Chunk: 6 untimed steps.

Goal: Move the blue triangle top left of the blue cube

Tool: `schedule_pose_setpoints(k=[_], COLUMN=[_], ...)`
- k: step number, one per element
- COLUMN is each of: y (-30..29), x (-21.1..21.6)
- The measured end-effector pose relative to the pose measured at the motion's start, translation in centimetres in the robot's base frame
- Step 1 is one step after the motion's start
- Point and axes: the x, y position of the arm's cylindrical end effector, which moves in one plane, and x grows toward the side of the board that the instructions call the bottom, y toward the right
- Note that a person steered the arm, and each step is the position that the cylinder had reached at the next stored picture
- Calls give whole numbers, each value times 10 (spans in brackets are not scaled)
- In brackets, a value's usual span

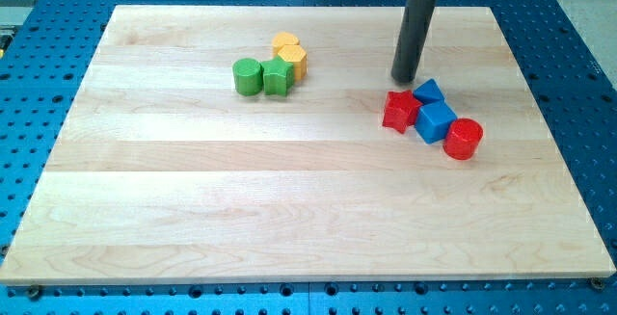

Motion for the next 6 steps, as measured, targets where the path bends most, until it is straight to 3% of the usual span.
schedule_pose_setpoints(k=[1,3,6], y=[66,36,20], x=[3,40,54])
